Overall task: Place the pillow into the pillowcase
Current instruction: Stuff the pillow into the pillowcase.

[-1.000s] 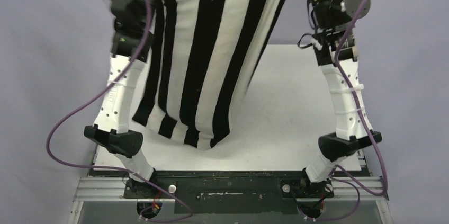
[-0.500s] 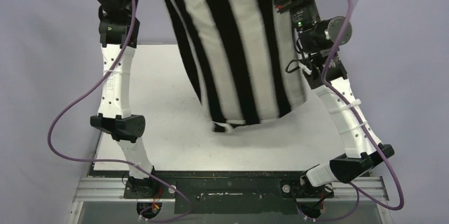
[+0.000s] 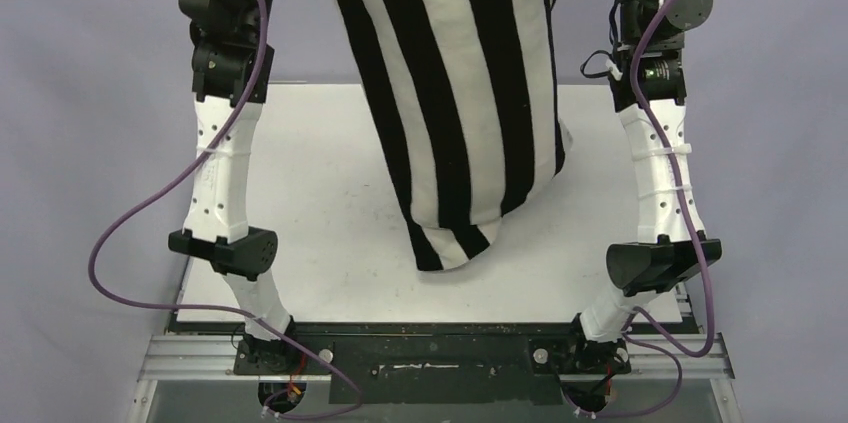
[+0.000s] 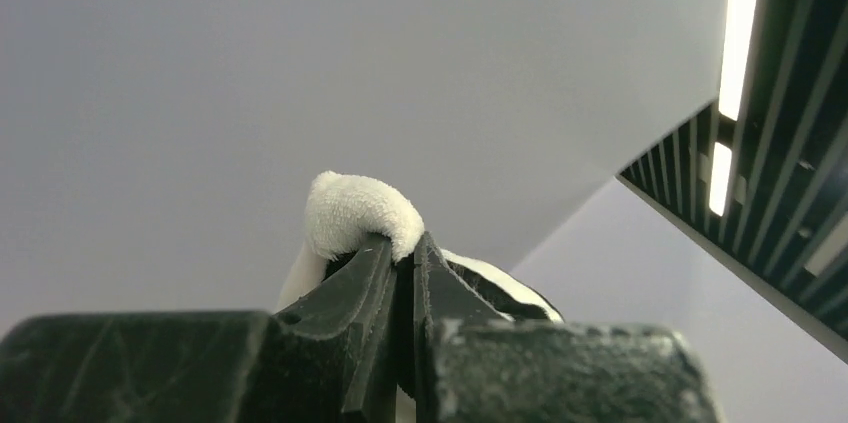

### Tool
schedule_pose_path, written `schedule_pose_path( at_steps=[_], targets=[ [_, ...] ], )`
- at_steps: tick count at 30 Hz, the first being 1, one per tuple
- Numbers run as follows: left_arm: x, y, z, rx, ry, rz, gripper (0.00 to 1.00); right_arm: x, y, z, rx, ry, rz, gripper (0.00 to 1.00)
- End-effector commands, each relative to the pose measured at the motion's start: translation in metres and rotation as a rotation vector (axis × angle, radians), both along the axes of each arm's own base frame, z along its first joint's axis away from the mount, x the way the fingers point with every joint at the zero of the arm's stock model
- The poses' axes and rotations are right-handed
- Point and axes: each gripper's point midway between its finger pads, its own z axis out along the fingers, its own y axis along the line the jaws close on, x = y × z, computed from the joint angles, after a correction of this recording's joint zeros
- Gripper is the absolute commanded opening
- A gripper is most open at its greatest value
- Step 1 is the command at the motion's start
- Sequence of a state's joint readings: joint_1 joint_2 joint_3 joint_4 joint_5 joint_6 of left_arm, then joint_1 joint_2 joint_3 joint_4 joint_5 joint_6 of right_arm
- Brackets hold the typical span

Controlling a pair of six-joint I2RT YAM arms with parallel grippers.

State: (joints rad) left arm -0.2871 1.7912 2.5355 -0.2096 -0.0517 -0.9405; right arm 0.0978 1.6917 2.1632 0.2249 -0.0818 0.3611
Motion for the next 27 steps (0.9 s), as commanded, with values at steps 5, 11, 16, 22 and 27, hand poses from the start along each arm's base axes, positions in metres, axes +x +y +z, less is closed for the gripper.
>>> schedule_pose_path(
  at_steps=[5, 11, 16, 22, 27],
  targets=[
    [0.043, 0.039, 0.022, -0.199, -0.179, 0.055, 0.00, -0.034, -0.050, 0.074, 0.055, -0.283, -0.045, 0.00],
    [0.061, 0.015, 0.019, -0.303, -0.239, -0.098, 0.00, -0.030, -0.096, 0.084, 0.119, -0.406, -0.065, 0.00],
    [0.051, -0.018, 0.011, -0.219, -0.213, -0.171, 0.00, -0.073, -0.119, 0.104, 0.026, -0.444, -0.151, 0.00],
    [0.012, -0.029, -0.070, 0.046, 0.037, -0.222, 0.00, -0.110, -0.049, 0.042, -0.312, -0.170, -0.009, 0.00],
    [-0.015, 0.046, -0.231, 0.457, 0.443, 0.333, 0.00, -0.193, 0.008, -0.078, -0.320, 0.019, 0.228, 0.00]
  ],
)
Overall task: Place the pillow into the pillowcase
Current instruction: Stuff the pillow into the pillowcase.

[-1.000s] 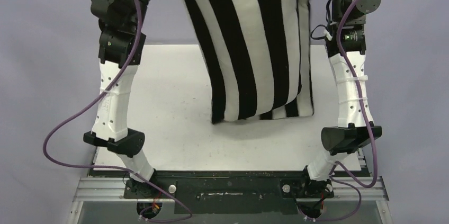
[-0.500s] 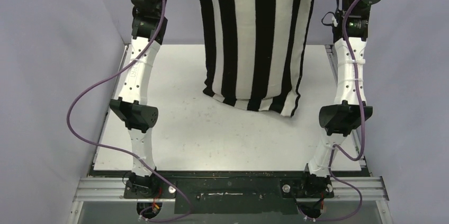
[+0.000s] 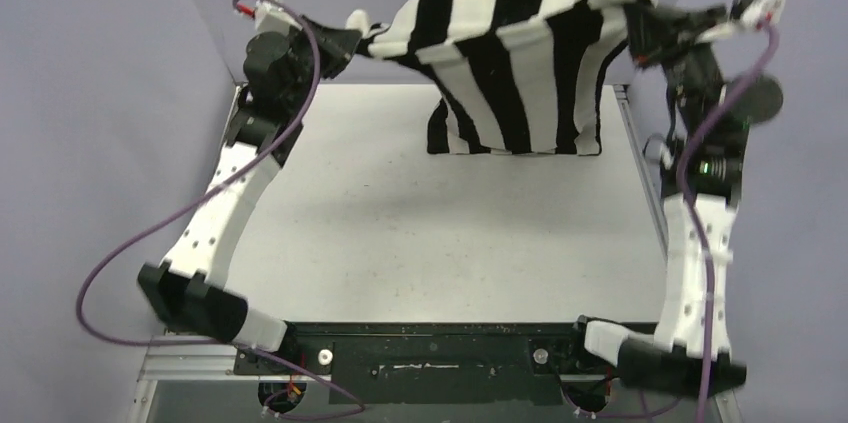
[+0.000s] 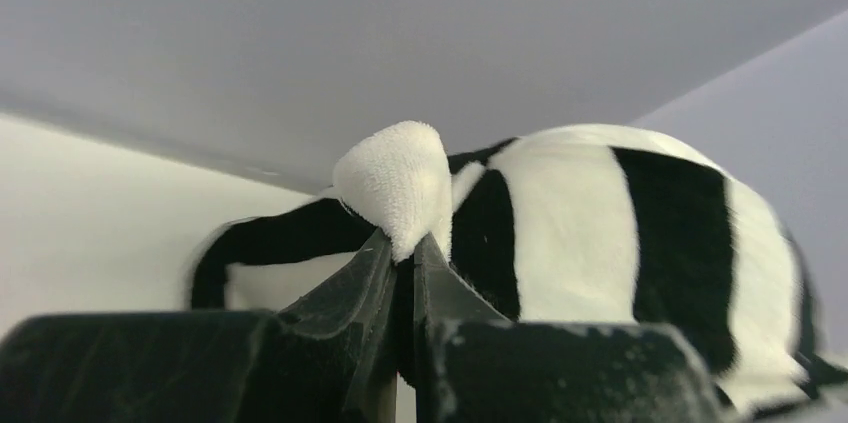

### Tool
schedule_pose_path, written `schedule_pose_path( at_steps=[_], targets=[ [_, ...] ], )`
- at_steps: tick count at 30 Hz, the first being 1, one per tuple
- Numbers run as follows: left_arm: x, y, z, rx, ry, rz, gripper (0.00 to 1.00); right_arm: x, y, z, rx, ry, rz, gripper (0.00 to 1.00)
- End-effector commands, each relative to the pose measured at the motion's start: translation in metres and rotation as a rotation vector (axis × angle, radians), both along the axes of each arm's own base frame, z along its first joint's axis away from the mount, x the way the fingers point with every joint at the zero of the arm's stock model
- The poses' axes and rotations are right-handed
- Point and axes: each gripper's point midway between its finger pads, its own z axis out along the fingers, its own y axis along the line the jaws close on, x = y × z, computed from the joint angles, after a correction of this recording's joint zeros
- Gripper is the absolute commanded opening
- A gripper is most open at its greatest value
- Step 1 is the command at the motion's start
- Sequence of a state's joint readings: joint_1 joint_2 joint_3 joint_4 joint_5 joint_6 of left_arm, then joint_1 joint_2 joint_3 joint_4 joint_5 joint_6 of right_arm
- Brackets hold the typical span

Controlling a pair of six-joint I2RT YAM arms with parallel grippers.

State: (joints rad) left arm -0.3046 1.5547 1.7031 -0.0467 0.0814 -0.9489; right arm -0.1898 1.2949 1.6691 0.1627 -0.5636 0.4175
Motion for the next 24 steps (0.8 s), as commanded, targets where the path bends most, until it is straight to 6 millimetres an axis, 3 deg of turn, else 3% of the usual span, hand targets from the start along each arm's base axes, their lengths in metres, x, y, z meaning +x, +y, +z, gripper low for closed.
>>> schedule_pose_path(
  at_steps=[1, 2, 5, 7, 10, 13, 16, 19, 22, 24],
  targets=[
    [-0.054, 0.107, -0.050, 0.414, 0.046, 0.415, 0.00, -0.128, 0.048, -0.019, 0.000, -0.155, 0.165, 0.00],
    [-0.055, 0.121, -0.076, 0.401, 0.076, 0.406, 0.00, -0.148, 0.056, -0.030, 0.057, -0.184, 0.234, 0.00],
    [-0.057, 0.163, -0.140, 0.307, 0.158, 0.436, 0.00, -0.174, 0.085, -0.100, 0.155, -0.062, 0.437, 0.00],
    [-0.057, 0.169, -0.174, 0.300, 0.209, 0.395, 0.00, -0.177, 0.102, -0.147, 0.110, 0.029, 0.486, 0.08],
    [-0.058, 0.177, -0.218, 0.297, 0.327, 0.349, 0.00, -0.168, 0.104, -0.182, 0.003, 0.199, 0.430, 0.23],
    [-0.059, 0.191, -0.230, 0.328, 0.347, 0.376, 0.00, -0.164, 0.104, -0.210, -0.063, 0.330, 0.416, 0.49],
    [-0.050, 0.211, -0.235, 0.352, 0.323, 0.434, 0.00, -0.153, 0.100, -0.227, -0.043, 0.417, 0.389, 0.63],
    [-0.029, 0.199, -0.238, 0.335, 0.271, 0.334, 0.00, -0.133, 0.093, -0.243, 0.009, 0.502, 0.342, 0.68],
    [-0.014, 0.187, -0.261, 0.367, 0.356, 0.254, 0.00, -0.105, 0.071, -0.270, 0.068, 0.633, 0.188, 0.68],
    [-0.008, 0.183, -0.276, 0.416, 0.408, 0.236, 0.11, -0.092, 0.064, -0.289, 0.063, 0.730, 0.145, 0.65]
  ],
)
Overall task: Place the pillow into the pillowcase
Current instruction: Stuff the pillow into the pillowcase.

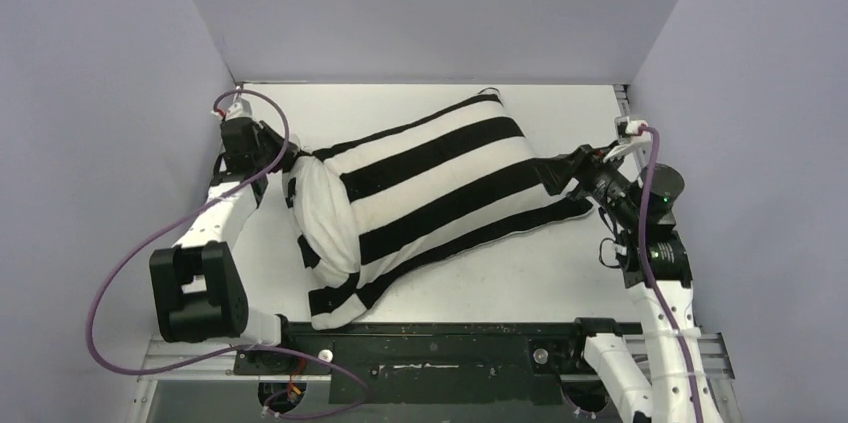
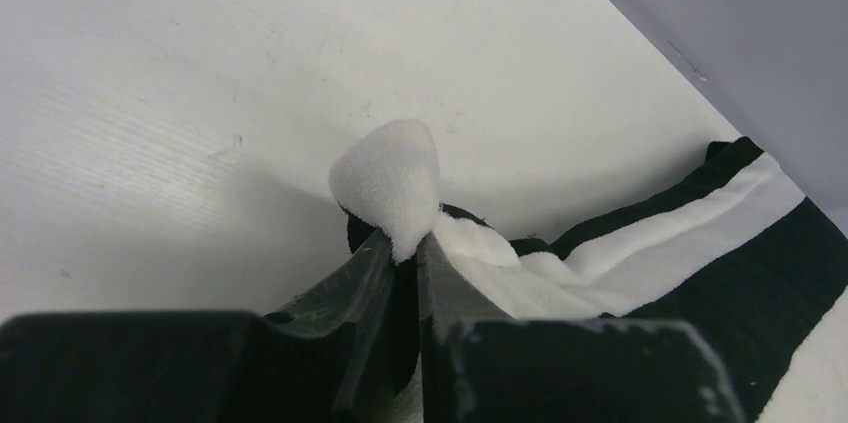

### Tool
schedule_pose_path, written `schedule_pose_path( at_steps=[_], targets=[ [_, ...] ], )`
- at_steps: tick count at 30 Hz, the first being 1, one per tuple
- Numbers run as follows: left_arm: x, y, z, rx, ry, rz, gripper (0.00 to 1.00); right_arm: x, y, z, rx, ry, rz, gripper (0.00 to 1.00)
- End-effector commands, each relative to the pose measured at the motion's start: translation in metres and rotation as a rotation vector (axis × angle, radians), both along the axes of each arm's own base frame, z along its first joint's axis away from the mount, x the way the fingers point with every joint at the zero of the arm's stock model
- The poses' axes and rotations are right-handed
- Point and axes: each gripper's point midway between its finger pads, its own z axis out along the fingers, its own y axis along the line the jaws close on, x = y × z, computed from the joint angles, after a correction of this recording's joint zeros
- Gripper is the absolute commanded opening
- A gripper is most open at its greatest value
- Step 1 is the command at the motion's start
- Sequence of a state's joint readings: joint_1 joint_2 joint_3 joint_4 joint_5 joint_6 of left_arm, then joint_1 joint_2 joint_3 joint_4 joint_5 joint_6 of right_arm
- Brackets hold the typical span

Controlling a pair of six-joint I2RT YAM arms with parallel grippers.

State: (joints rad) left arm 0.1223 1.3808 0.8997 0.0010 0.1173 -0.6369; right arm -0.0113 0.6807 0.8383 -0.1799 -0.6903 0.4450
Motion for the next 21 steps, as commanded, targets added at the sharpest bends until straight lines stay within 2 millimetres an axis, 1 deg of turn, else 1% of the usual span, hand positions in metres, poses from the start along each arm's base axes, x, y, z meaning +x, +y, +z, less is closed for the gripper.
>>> schedule_pose_path(
  at_steps=[1, 2, 3, 4, 6, 7, 8, 9, 10, 11, 12, 13, 14, 15, 17, 19, 20, 21],
  targets=[
    [0.033, -0.013, 0.023, 0.075, -0.045, -0.101, 0.24, 0.034, -0.024, -0.036, -0.065, 0.188, -0.152, 0.64],
    [0.030, -0.004, 0.016, 0.115, 0.015, -0.081, 0.35, 0.042, -0.027, -0.041, -0.061, 0.219, -0.170, 0.62],
    [0.030, 0.004, 0.018, 0.162, 0.040, -0.057, 0.44, 0.049, -0.031, -0.046, -0.051, 0.250, -0.199, 0.60],
    [0.029, 0.011, 0.025, 0.203, 0.050, -0.037, 0.49, 0.055, -0.025, -0.050, -0.044, 0.269, -0.195, 0.59],
    [0.023, 0.020, 0.044, 0.289, 0.037, 0.005, 0.56, 0.067, -0.013, -0.050, -0.046, 0.275, -0.177, 0.60],
    [0.017, 0.019, 0.055, 0.328, 0.017, 0.012, 0.60, 0.071, 0.002, -0.051, -0.058, 0.281, -0.157, 0.61],
    [0.011, 0.016, 0.061, 0.363, 0.004, 0.009, 0.62, 0.077, 0.011, -0.050, -0.074, 0.280, -0.164, 0.64],
    [0.003, 0.013, 0.067, 0.385, -0.008, 0.008, 0.63, 0.082, 0.027, -0.051, -0.097, 0.276, -0.154, 0.65],
    [-0.006, 0.012, 0.068, 0.390, -0.011, 0.009, 0.64, 0.086, 0.042, -0.051, -0.121, 0.270, -0.143, 0.66],
    [-0.015, 0.010, 0.066, 0.381, -0.010, -0.003, 0.64, 0.091, 0.057, -0.050, -0.141, 0.264, -0.132, 0.66],
    [-0.024, 0.001, 0.069, 0.378, -0.023, -0.030, 0.63, 0.095, 0.074, -0.053, -0.161, 0.267, -0.110, 0.66],
    [-0.033, -0.008, 0.066, 0.380, -0.021, -0.065, 0.61, 0.101, 0.090, -0.059, -0.189, 0.274, -0.098, 0.66],
    [-0.040, -0.015, 0.062, 0.382, -0.017, -0.091, 0.59, 0.101, 0.107, -0.055, -0.201, 0.260, -0.066, 0.66],
    [-0.048, -0.020, 0.058, 0.378, -0.015, -0.116, 0.57, 0.106, 0.123, -0.061, -0.243, 0.255, -0.045, 0.66],
    [-0.061, -0.033, 0.048, 0.339, -0.018, -0.169, 0.51, 0.113, 0.146, -0.068, -0.307, 0.239, -0.028, 0.66],
    [-0.069, -0.054, 0.032, 0.281, -0.036, -0.232, 0.46, 0.123, 0.157, -0.084, -0.350, 0.255, -0.025, 0.66],
    [-0.071, -0.073, 0.021, 0.240, -0.052, -0.278, 0.44, 0.130, 0.153, -0.097, -0.374, 0.281, -0.060, 0.66],
    [-0.072, -0.090, 0.011, 0.209, -0.067, -0.308, 0.41, 0.136, 0.141, -0.113, -0.401, 0.319, -0.117, 0.66]
  ],
)
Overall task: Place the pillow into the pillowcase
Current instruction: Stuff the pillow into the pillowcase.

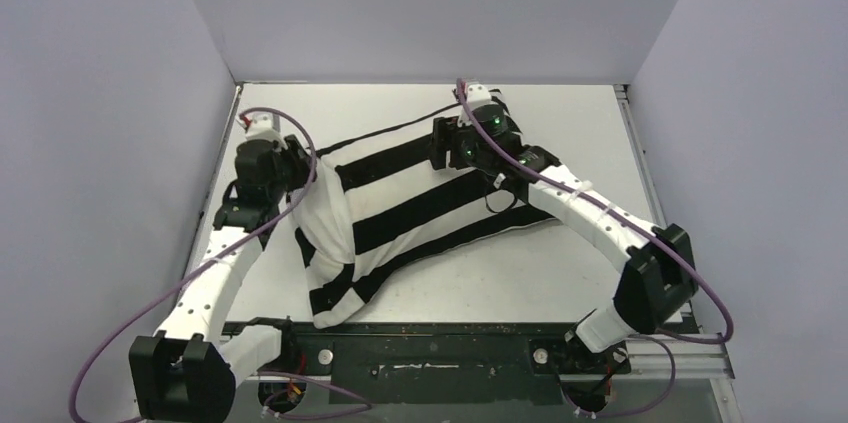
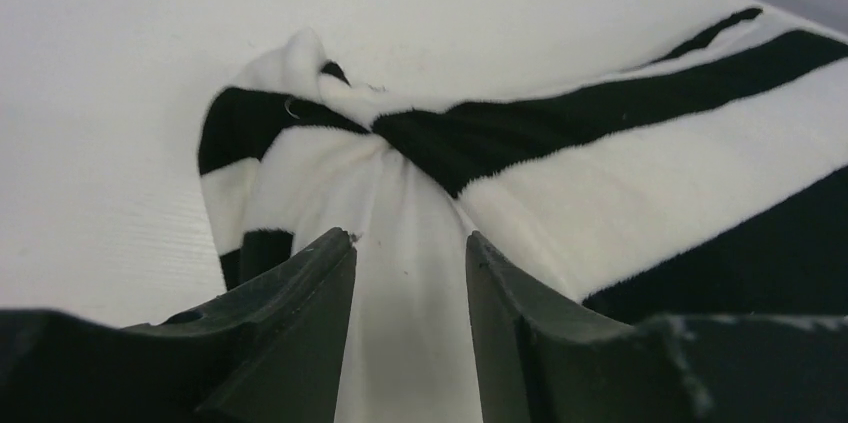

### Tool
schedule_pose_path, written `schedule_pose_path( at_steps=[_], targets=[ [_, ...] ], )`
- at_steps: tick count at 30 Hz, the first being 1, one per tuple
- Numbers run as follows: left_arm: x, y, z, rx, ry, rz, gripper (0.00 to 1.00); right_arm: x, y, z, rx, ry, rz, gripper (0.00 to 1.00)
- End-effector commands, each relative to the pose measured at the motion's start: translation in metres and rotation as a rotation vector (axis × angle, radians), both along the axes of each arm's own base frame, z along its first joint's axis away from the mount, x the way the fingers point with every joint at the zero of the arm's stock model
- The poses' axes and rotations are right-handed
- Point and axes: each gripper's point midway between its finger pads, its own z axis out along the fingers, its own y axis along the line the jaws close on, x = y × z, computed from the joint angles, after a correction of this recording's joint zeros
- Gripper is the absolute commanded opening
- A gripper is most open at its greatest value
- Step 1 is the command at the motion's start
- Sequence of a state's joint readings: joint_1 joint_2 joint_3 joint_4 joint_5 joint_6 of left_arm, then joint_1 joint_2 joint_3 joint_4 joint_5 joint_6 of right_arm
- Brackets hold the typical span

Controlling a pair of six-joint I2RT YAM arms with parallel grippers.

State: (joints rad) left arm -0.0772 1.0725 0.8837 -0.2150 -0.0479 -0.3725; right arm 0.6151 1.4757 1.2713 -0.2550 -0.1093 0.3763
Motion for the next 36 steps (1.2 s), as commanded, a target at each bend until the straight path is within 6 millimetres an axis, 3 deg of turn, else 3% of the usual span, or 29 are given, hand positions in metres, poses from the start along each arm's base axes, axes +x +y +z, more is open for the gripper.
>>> schedule_pose_path(
  at_steps=[1, 4, 7, 11, 13, 15, 18, 21, 24, 27, 30, 34, 36],
  targets=[
    [-0.008, -0.067, -0.053, -0.113, 0.034, -0.171, 0.38, 0.038, -0.044, -0.040, -0.158, 0.015, -0.224, 0.65],
    [0.000, -0.134, -0.088, -0.138, 0.055, -0.273, 0.35, 0.051, -0.126, -0.089, -0.173, 0.112, -0.411, 0.60],
    [0.011, -0.185, -0.123, -0.204, 0.108, -0.330, 0.31, 0.054, -0.188, -0.111, -0.222, 0.141, -0.526, 0.58],
    [0.029, -0.219, -0.144, -0.392, 0.108, -0.346, 0.27, 0.053, -0.219, -0.106, -0.231, 0.156, -0.556, 0.56],
    [0.036, -0.233, -0.138, -0.443, 0.098, -0.388, 0.28, 0.052, -0.224, -0.093, -0.238, 0.137, -0.571, 0.56],
    [0.046, -0.232, -0.122, -0.463, 0.110, -0.395, 0.32, 0.051, -0.224, -0.075, -0.235, 0.122, -0.567, 0.56],
    [0.057, -0.207, -0.070, -0.484, 0.079, -0.388, 0.37, 0.048, -0.201, -0.034, -0.202, 0.054, -0.511, 0.57],
    [0.055, -0.169, -0.030, -0.417, 0.051, -0.355, 0.40, 0.041, -0.159, 0.004, -0.125, -0.013, -0.426, 0.58],
    [0.039, -0.137, -0.018, -0.362, 0.043, -0.309, 0.42, 0.031, -0.109, 0.025, -0.054, -0.051, -0.328, 0.60],
    [0.022, -0.122, -0.022, -0.371, 0.032, -0.279, 0.41, 0.017, -0.050, 0.039, -0.035, -0.112, -0.212, 0.61],
    [0.012, -0.128, -0.026, -0.485, -0.020, -0.311, 0.36, 0.005, 0.002, 0.042, -0.092, -0.184, -0.106, 0.62],
    [0.009, -0.153, -0.010, -0.632, -0.103, -0.414, 0.33, 0.002, 0.037, 0.029, -0.277, -0.226, -0.082, 0.66],
    [0.010, -0.165, -0.009, -0.689, -0.110, -0.444, 0.31, 0.002, 0.044, 0.022, -0.351, -0.244, -0.094, 0.66]
  ],
)
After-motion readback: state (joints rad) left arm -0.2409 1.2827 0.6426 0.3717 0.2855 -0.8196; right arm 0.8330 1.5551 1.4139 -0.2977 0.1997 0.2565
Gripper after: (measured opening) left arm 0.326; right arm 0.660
